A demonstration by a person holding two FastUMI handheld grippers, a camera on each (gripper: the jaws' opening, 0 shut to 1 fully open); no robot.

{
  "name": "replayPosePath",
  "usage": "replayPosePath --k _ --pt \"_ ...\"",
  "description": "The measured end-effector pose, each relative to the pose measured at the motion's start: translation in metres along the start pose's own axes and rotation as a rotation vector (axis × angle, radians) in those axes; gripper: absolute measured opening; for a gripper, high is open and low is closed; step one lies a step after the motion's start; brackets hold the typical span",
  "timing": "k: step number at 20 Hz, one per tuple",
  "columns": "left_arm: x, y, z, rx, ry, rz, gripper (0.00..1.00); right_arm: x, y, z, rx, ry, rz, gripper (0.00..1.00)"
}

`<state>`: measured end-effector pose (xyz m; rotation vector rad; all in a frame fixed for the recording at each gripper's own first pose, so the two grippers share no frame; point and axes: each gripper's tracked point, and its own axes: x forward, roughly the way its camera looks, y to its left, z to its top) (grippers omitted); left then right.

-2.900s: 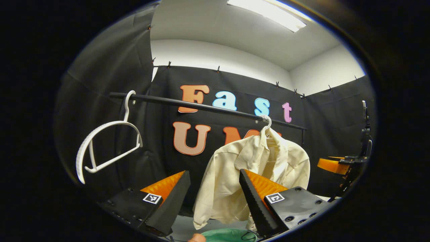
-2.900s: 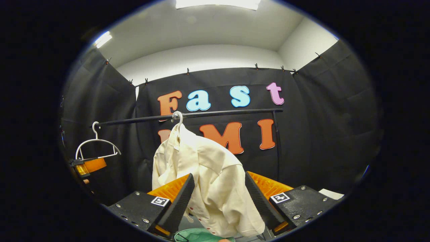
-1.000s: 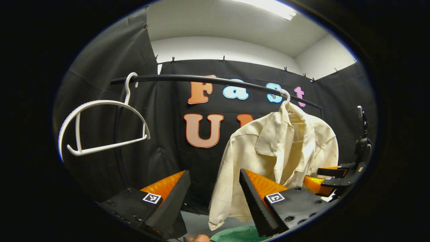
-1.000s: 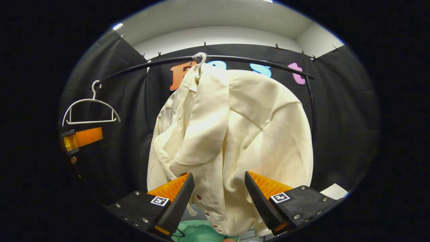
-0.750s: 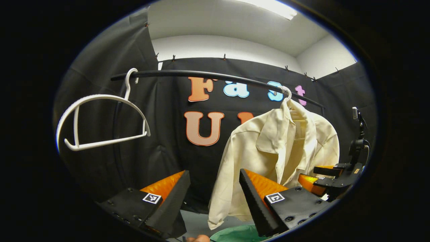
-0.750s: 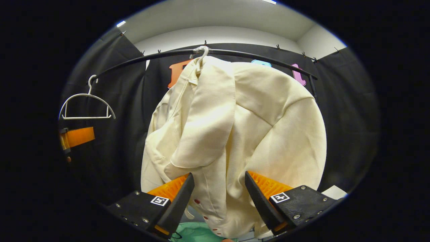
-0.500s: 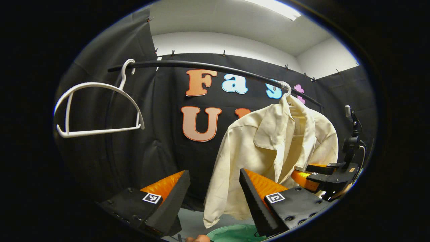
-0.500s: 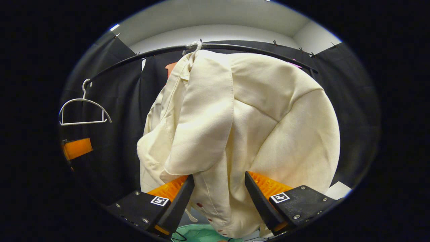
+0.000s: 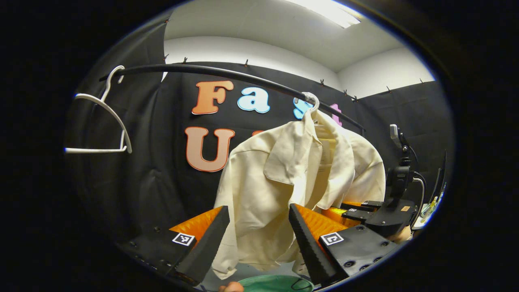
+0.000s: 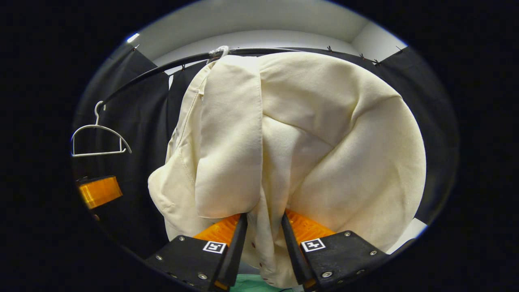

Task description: Grasp the clothes on the hanger with both hands and then place them into the laundry hamper below.

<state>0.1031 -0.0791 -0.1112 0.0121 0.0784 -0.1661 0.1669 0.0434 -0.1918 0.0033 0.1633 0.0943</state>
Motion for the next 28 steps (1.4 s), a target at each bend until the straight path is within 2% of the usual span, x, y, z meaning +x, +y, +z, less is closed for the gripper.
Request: replayPosePath --k 5,7,9,12,13,14,15,17,18,19,20,22,23,24,26,28 --pt "0.041 -0.026 -0.019 -0.001 0.038 -0.043 0.97 -0.004 -0.005 0.003 0.01 -0.011 0.011 0.13" --pt "0.059 -0.031 -0.026 0.007 0.042 -0.039 0.97 -0.008 -0.005 0.002 0.032 -0.002 0.027 0.09" --pt "0.074 -0.039 -0.034 0.005 0.056 -0.048 0.96 -0.013 -0.003 0.003 0.044 0.001 0.052 0.08" --pt "0.093 -0.041 -0.037 0.008 0.052 -0.029 0.97 -0.021 -0.001 0.005 0.021 -0.014 0.072 0.08" --pt "0.1 -0.041 -0.037 0.005 0.044 -0.02 0.93 -0.023 -0.001 0.006 0.008 -0.022 0.074 0.08" --pt "0.103 -0.041 -0.037 0.0 0.038 -0.015 0.97 -0.026 -0.002 0.007 -0.007 -0.03 0.075 0.08" --pt "0.105 -0.041 -0.036 -0.005 0.038 -0.01 0.96 -0.028 -0.003 0.009 -0.02 -0.039 0.075 0.08" --pt "0.11 -0.037 -0.039 -0.006 0.048 0.014 0.88 -0.036 -0.005 0.014 -0.038 -0.058 0.075 0.08" --pt "0.112 -0.035 -0.04 -0.002 0.048 0.021 0.77 -0.04 -0.005 0.016 -0.042 -0.065 0.075 0.07" --pt "0.115 -0.037 -0.039 0.005 0.041 0.01 0.72 -0.044 -0.005 0.018 -0.042 -0.071 0.079 0.06" --pt "0.116 -0.039 -0.04 0.012 0.04 0.001 0.61 -0.046 -0.004 0.021 -0.041 -0.075 0.082 0.06" --pt "0.113 -0.026 -0.042 0.038 0.05 0.048 0.26 -0.053 -0.003 0.025 -0.038 -0.077 0.091 0.05" --pt "0.11 -0.027 -0.042 0.048 0.053 0.029 0.17 -0.057 -0.002 0.028 -0.038 -0.079 0.094 0.05" --pt "0.106 -0.032 -0.038 0.06 0.046 0.005 0.18 -0.061 -0.003 0.034 -0.04 -0.084 0.092 0.05" --pt "0.101 -0.035 -0.03 0.088 0.029 -0.004 0.12 -0.07 -0.005 0.047 -0.047 -0.105 0.082 0.04" --pt "0.095 -0.035 -0.024 0.091 0.018 -0.022 0.1 -0.081 -0.007 0.06 -0.044 -0.126 0.073 0.04"
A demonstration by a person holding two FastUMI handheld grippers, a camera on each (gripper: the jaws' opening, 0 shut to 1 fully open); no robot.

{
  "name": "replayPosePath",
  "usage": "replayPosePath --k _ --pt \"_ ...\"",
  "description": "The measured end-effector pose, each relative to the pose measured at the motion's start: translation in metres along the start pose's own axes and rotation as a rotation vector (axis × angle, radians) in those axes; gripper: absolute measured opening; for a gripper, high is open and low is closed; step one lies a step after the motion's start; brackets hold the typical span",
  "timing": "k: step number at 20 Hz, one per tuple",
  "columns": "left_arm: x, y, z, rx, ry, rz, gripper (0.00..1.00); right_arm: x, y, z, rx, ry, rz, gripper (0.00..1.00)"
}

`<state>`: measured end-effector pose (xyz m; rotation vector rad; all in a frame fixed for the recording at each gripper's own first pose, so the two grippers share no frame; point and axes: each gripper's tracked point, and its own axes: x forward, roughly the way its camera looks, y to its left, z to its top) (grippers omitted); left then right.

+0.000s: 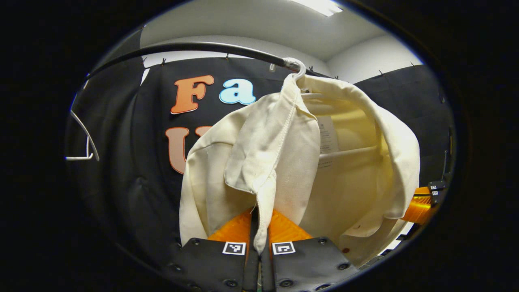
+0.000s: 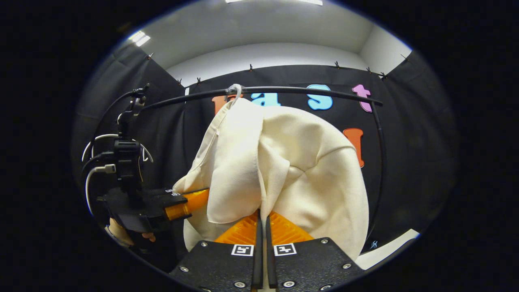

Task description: Grasp the clothes on the hanger with both hands and then place them into the laundry hamper below.

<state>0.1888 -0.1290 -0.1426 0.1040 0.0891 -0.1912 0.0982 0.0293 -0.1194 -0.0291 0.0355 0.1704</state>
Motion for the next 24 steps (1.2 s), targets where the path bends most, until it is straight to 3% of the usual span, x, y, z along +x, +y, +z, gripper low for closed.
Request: replayPosePath --k 5,11,18,24 --pt "-0.019 0.012 0.018 -0.004 -0.021 0.022 0.1 -0.011 0.001 0.02 -0.005 -0.026 -0.026 0.03" --pt "-0.047 0.046 0.046 -0.009 -0.075 0.102 0.1 -0.029 -0.007 0.046 -0.017 -0.07 -0.05 0.01" --pt "-0.074 0.094 0.102 0.011 -0.177 0.23 0.1 -0.04 -0.052 0.092 0.008 -0.138 -0.167 0.0" --pt "-0.085 0.114 0.134 0.07 -0.226 0.316 0.1 -0.03 -0.091 0.129 0.006 -0.127 -0.218 0.0"
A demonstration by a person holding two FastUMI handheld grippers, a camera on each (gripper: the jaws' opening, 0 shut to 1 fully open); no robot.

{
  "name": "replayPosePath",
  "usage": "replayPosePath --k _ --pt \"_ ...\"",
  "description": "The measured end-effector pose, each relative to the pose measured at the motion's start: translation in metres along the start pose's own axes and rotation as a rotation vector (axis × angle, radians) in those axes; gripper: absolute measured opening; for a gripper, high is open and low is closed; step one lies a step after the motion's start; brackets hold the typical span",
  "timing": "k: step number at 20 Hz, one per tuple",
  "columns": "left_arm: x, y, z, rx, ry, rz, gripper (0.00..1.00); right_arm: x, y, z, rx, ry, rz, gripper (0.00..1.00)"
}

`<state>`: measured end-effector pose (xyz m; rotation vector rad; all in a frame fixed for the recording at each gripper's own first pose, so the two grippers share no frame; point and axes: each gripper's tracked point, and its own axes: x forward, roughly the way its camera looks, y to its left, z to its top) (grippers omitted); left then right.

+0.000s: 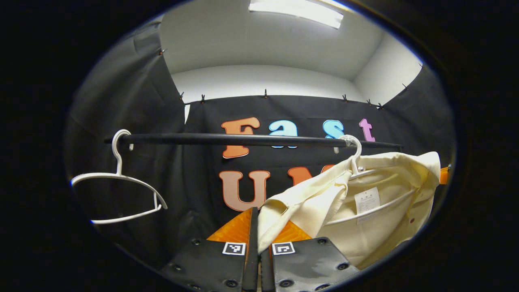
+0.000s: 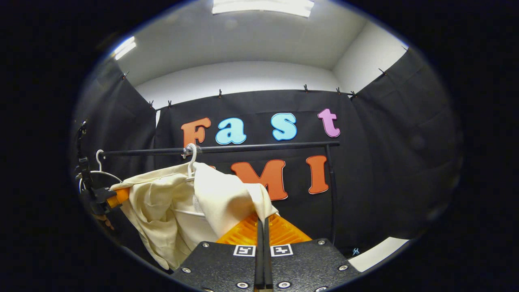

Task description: Grasp the clothes on the hanger with both hands and then place them into the laundry hamper below.

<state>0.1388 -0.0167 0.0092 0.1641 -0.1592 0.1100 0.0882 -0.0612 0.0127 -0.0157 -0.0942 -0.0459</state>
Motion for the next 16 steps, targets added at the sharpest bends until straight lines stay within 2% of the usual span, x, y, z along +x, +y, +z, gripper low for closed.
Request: replayPosePath --k 4,7,16 --pt "0.006 0.011 0.013 0.018 -0.021 0.028 0.1 0.008 -0.02 0.025 -0.025 -0.022 -0.015 0.0" --pt "0.014 0.013 0.012 0.022 -0.02 0.024 0.1 0.016 -0.033 0.03 -0.01 -0.001 -0.024 0.0" --pt "0.017 0.021 0.025 0.054 -0.04 0.023 0.1 0.049 -0.062 0.067 -0.086 -0.039 -0.064 0.0"
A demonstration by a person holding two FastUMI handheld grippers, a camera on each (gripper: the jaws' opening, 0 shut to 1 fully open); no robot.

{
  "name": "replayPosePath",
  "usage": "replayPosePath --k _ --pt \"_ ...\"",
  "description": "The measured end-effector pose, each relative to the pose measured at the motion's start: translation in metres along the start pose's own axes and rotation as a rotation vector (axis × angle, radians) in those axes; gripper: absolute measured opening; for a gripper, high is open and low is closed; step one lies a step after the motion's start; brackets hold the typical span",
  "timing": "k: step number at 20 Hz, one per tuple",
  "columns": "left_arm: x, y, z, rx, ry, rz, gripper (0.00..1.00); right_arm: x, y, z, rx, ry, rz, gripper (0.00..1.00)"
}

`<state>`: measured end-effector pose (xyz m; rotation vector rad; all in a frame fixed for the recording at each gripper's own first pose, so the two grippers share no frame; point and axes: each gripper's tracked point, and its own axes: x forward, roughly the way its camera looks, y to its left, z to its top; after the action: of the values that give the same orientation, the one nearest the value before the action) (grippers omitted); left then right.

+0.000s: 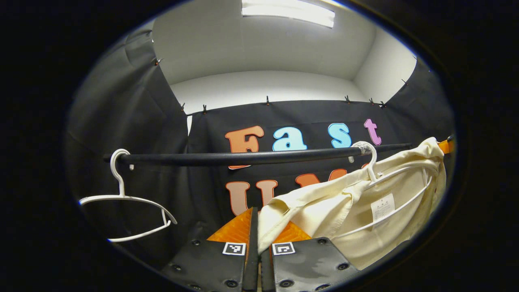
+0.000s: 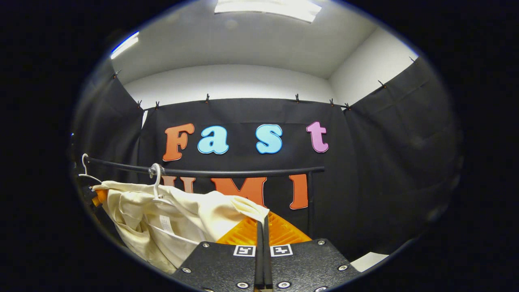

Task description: Grasp the clothes on the hanger with both hands and then place them into the laundry hamper below.

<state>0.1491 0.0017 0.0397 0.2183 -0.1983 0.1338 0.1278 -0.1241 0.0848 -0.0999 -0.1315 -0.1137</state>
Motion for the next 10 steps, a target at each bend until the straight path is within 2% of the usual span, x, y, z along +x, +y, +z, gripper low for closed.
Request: replayPosePath --k 3,5,10 --pt "0.001 0.004 0.006 0.027 -0.005 0.003 0.1 0.018 -0.005 -0.004 -0.025 0.026 0.007 0.0" --pt "0.006 0.004 0.008 0.026 -0.015 0.001 0.1 0.028 -0.011 -0.013 0.005 0.052 0.034 0.0" --pt "0.008 0.012 -0.018 0.003 0.022 0.013 0.1 0.041 -0.002 -0.096 0.274 0.196 0.152 0.0"
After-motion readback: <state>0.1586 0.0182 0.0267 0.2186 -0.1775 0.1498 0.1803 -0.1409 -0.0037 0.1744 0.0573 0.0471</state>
